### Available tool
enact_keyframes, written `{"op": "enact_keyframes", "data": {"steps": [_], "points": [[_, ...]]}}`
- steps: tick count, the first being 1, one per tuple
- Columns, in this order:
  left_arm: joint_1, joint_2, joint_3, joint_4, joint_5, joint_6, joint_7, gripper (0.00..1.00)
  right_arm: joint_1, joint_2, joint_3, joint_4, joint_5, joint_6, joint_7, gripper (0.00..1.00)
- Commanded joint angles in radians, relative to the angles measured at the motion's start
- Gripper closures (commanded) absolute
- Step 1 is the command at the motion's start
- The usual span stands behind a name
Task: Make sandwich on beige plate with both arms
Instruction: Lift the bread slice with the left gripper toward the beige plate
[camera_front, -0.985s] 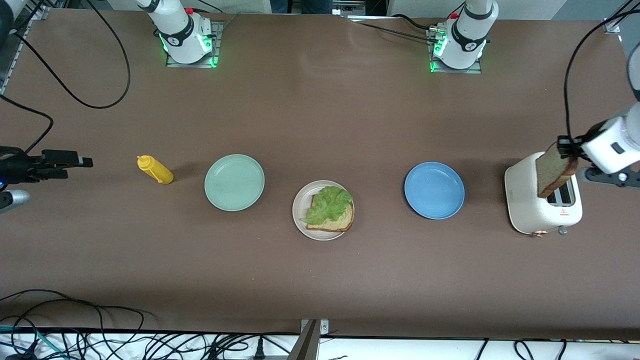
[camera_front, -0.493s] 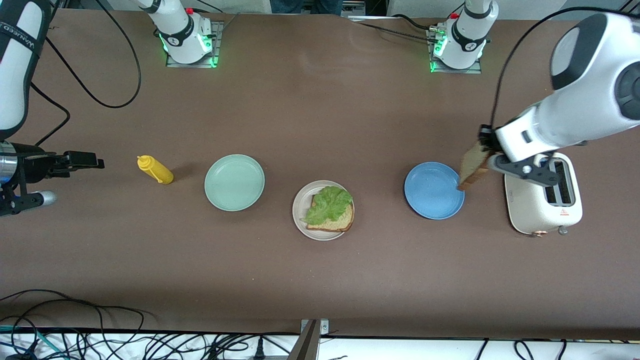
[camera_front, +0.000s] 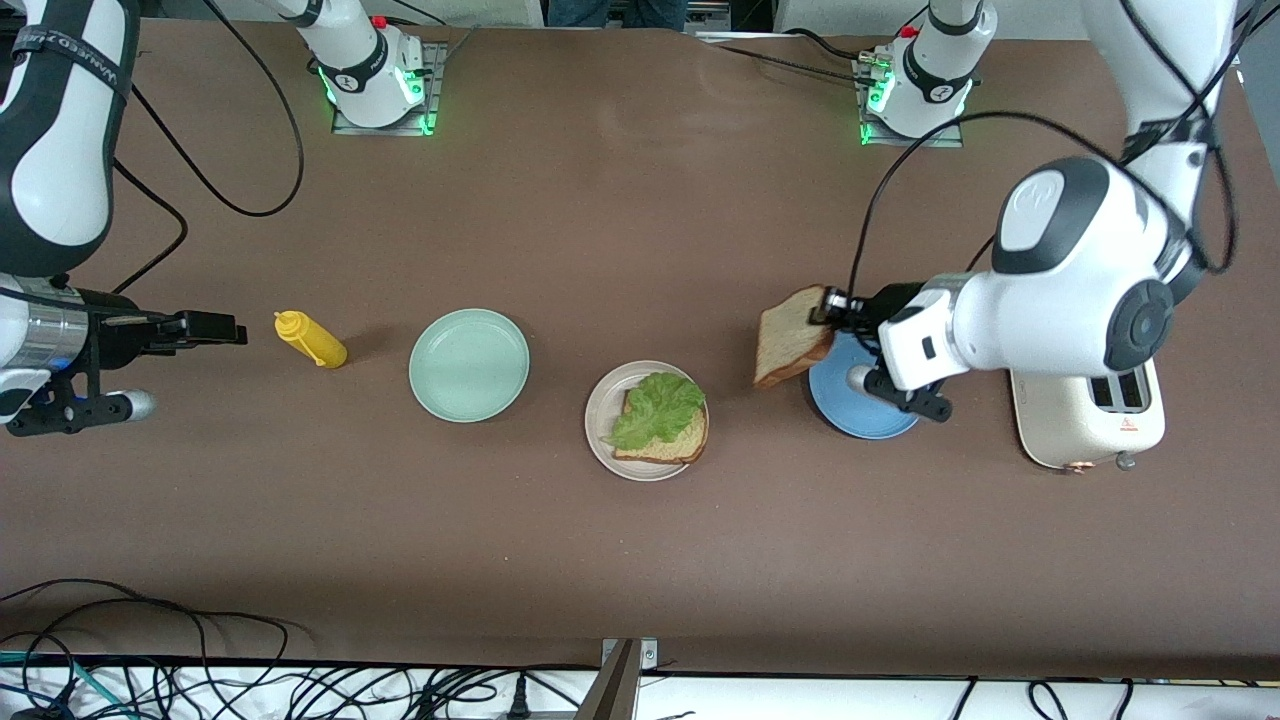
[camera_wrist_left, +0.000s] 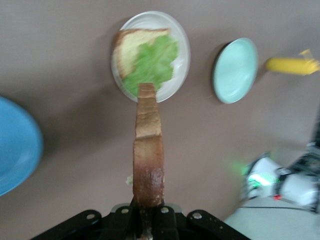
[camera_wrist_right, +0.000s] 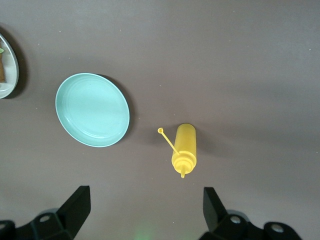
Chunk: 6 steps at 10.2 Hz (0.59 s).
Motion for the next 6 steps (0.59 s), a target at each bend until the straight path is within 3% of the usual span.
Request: {"op": "enact_keyframes", "data": {"steps": [1,3,5,6], "points": [[-0.017,0.15,0.001,0.059,-0.237,0.112,0.005,1.0,-0.116,-0.068,0.227,-0.007,-0.159,0.039,0.062,0.0],[-0.055,0.25,0.001,0.059,-0.365,0.24,0.069,1.0,-0.192,-0.091,0.358,-0.043,-0.229,0.12,0.125,0.0],[-0.087,0.318,0.006,0.058,-0.546,0.252,0.131,1.0,-0.281,-0.157,0.468,-0.143,-0.258,0.189,0.141,0.0],[-0.087,0.351,0.007,0.064,-0.564,0.263,0.187,1.0,-0.304,-0.17,0.505,-0.171,-0.289,0.207,0.156,0.0]]}}
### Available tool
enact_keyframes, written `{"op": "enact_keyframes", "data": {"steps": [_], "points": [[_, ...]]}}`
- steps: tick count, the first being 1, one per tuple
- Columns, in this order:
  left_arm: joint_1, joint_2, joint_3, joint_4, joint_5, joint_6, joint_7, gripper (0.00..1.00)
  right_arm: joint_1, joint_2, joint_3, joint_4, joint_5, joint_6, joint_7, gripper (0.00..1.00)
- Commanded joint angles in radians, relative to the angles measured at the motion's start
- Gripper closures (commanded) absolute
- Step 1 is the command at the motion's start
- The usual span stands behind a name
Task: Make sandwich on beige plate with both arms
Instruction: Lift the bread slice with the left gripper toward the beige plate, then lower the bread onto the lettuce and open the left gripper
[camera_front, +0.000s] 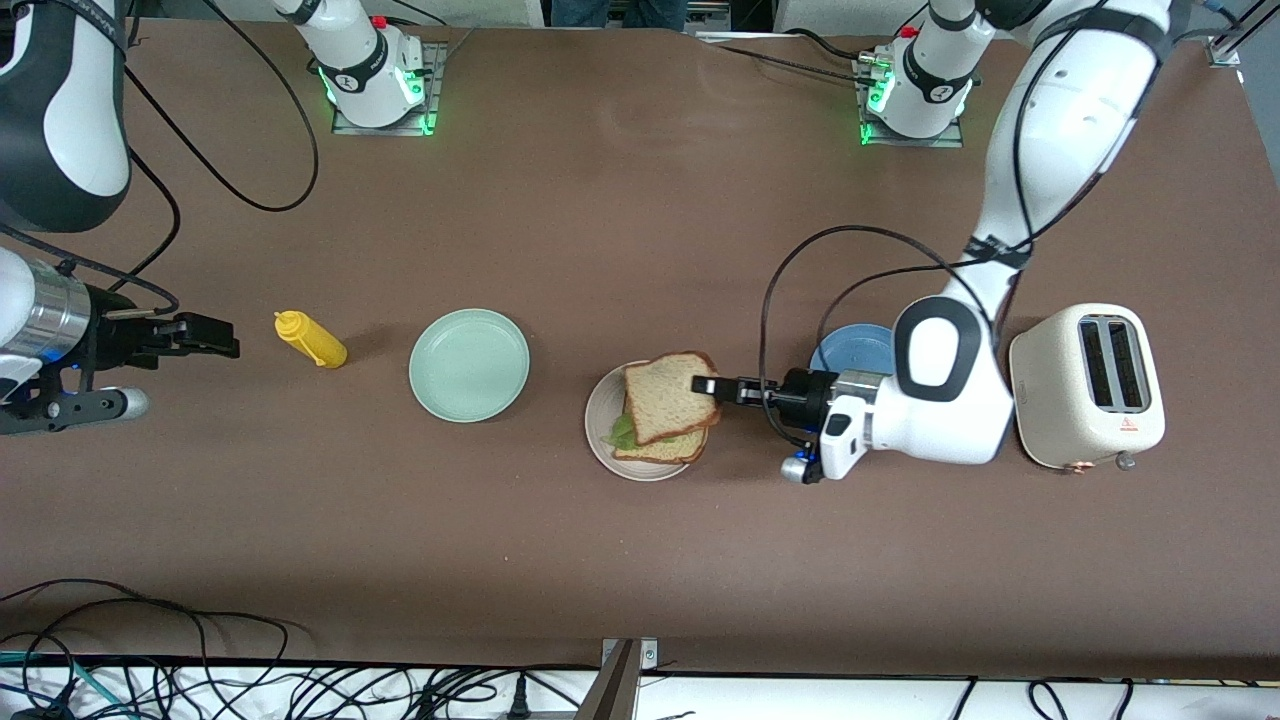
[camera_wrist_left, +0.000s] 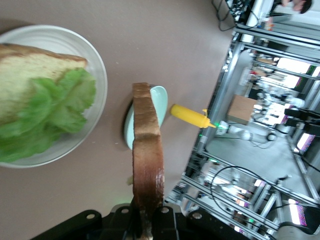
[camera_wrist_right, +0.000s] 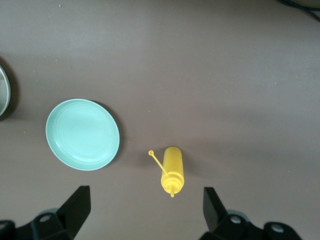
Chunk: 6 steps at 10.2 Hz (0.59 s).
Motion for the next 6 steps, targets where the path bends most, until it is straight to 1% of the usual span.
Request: {"op": "enact_keyframes", "data": {"steps": [1,2,3,4,6], "points": [[-0.011,0.075,0.007,0.05,-0.066,0.026,0.158,1.0,-0.1,-0.072,0.134,-0.106,-0.069,0.048,0.034,0.0],[-0.016,0.117,0.007,0.051,-0.097,0.057,0.256,1.0,-0.131,-0.07,0.192,-0.105,-0.107,0.053,0.034,0.0],[-0.033,0.134,0.007,0.044,-0.148,0.069,0.354,1.0,-0.133,-0.063,0.193,-0.1,-0.106,0.056,0.034,0.0],[-0.039,0.137,0.007,0.032,-0.178,0.071,0.402,1.0,-0.128,-0.067,0.196,-0.1,-0.107,0.054,0.035,0.0],[-0.042,0.146,0.009,0.027,-0.183,0.071,0.464,1.0,-0.128,-0.069,0.194,-0.101,-0.104,0.056,0.035,0.0]]}}
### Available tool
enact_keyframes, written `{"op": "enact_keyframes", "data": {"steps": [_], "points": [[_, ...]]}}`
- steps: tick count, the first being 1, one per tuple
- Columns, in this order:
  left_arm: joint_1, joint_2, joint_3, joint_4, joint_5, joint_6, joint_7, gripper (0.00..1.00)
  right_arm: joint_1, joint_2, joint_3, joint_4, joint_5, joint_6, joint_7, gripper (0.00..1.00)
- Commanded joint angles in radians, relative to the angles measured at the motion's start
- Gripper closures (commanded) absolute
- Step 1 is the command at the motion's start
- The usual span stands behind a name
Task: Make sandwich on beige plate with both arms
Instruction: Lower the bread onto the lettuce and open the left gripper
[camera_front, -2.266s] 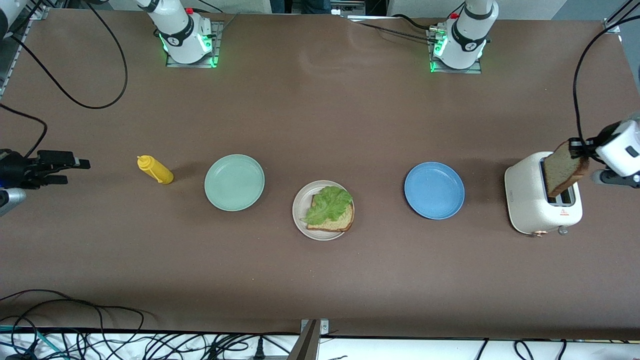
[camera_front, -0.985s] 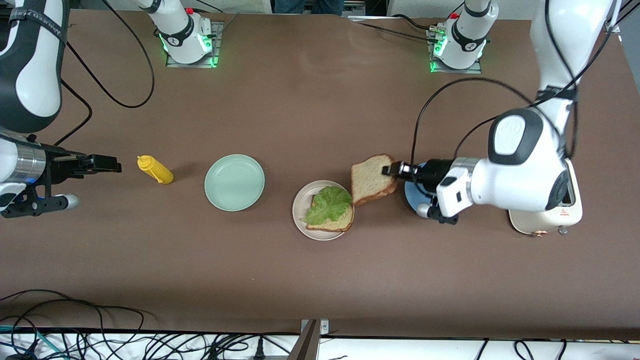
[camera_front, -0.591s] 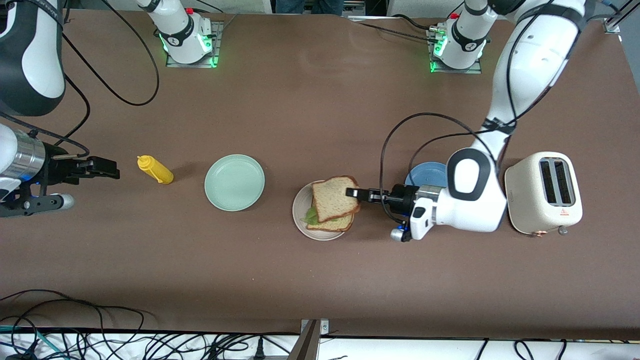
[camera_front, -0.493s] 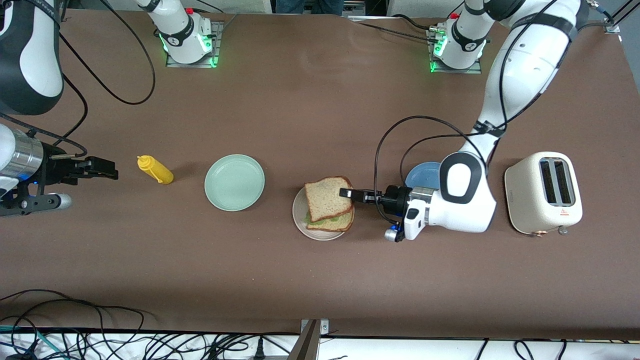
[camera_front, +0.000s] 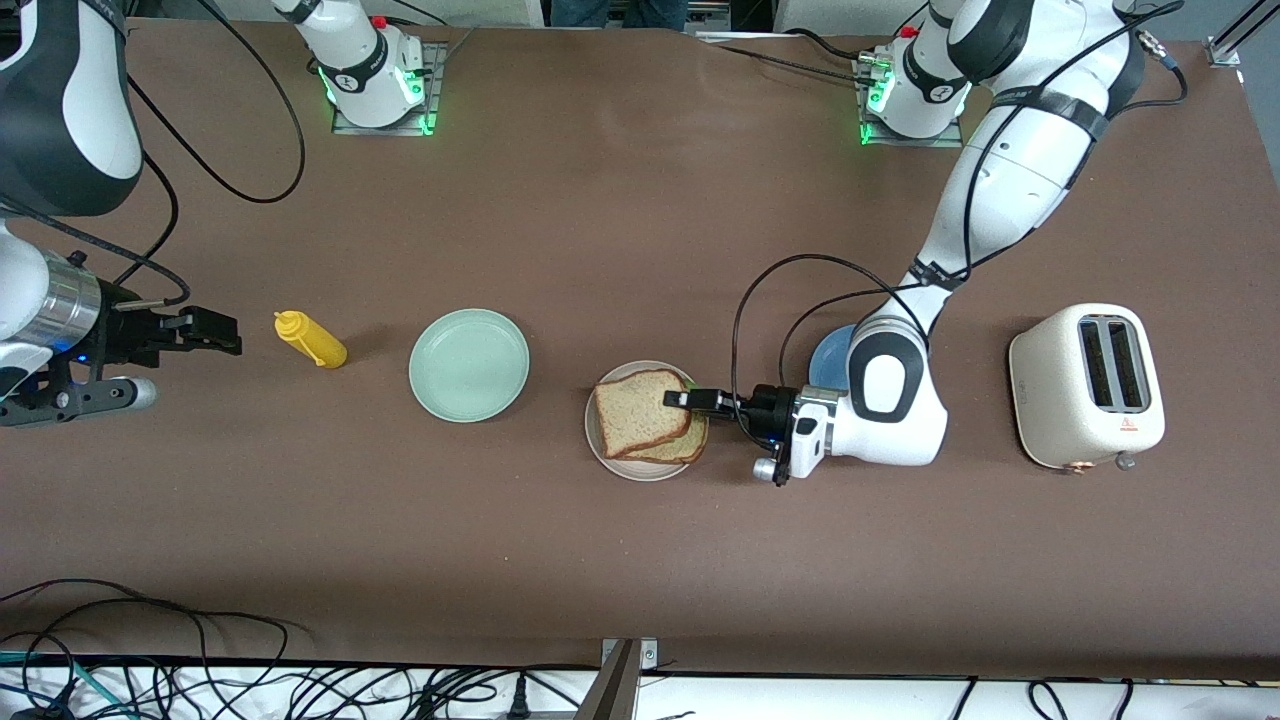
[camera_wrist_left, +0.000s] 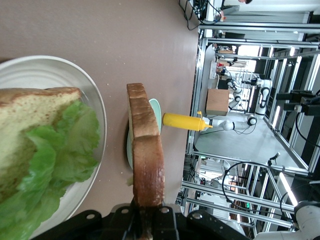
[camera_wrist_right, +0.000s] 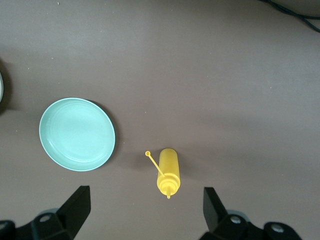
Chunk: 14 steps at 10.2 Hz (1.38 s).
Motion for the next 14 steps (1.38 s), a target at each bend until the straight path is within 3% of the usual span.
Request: {"op": "enact_keyframes", "data": {"steps": [1,2,3,5,7,10,13,14], "points": [[-0.012,0.019,0.006,0.021,-0.026,0.007,0.06,0.84,-0.019,-0.033,0.021,-0.04,-0.013,0.016,0.012,0.0],[-0.012,0.023,0.006,0.017,-0.023,0.007,0.087,0.14,-0.019,-0.033,0.022,-0.04,-0.012,0.019,0.012,0.0],[-0.01,0.019,0.008,0.011,-0.021,0.006,0.084,0.0,-0.019,-0.033,0.022,-0.04,-0.01,0.027,0.012,0.0],[-0.024,0.014,0.023,0.011,-0.003,0.007,0.08,0.0,-0.019,-0.031,0.022,-0.04,-0.009,0.039,0.012,0.0],[-0.015,0.004,0.023,0.009,0.133,0.006,0.048,0.0,-0.019,-0.033,0.025,-0.042,-0.009,0.039,0.012,0.0],[-0.015,-0.091,0.018,0.018,0.406,-0.007,-0.286,0.0,-0.019,-0.031,0.025,-0.042,-0.009,0.039,0.012,0.0],[-0.022,-0.177,0.009,0.02,0.573,-0.046,-0.556,0.0,-0.019,-0.031,0.025,-0.044,-0.007,0.039,0.012,0.0],[-0.03,-0.212,0.009,0.014,0.679,-0.048,-0.605,0.0,-0.019,-0.031,0.025,-0.044,-0.007,0.039,0.012,0.0]]}}
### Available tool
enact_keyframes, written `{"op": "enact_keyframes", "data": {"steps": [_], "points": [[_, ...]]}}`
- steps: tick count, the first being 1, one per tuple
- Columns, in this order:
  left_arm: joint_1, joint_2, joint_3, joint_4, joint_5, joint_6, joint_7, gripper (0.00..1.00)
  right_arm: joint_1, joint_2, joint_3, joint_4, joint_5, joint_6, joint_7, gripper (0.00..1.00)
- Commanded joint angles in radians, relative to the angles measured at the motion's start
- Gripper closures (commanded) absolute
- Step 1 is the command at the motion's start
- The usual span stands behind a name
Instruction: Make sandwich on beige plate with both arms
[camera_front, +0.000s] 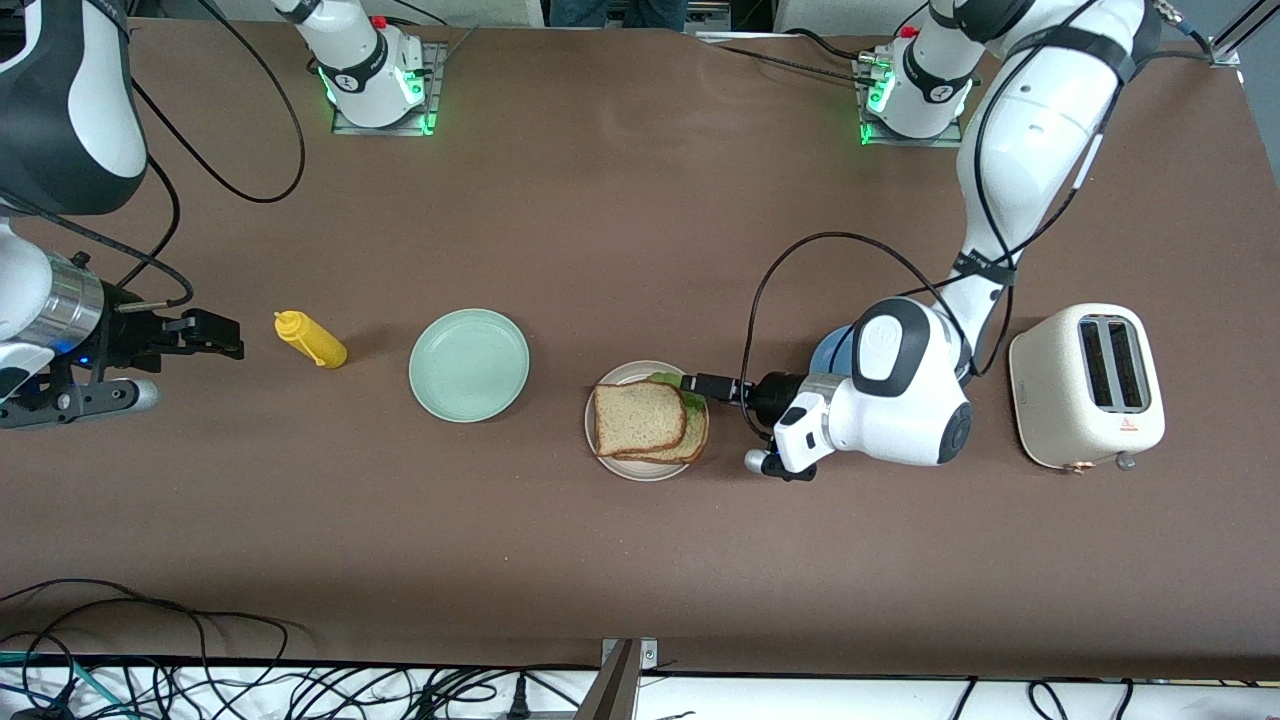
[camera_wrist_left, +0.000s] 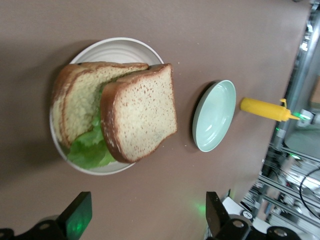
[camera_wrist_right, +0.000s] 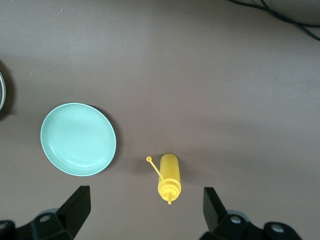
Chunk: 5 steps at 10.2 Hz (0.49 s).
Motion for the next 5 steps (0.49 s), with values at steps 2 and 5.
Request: {"op": "enact_keyframes", "data": {"steps": [2,5], "points": [[-0.022,-0.129,0.006,-0.029,0.296,-0.054,-0.171,0.0,-0.018,-0.031,0.019,-0.039,-0.006,0.014,0.012,0.0],[-0.001,-0.253,0.017,-0.028,0.538,-0.261,-0.176,0.0,-0.02,-0.032,0.019,-0.042,-0.006,0.014,0.012,0.0]]}}
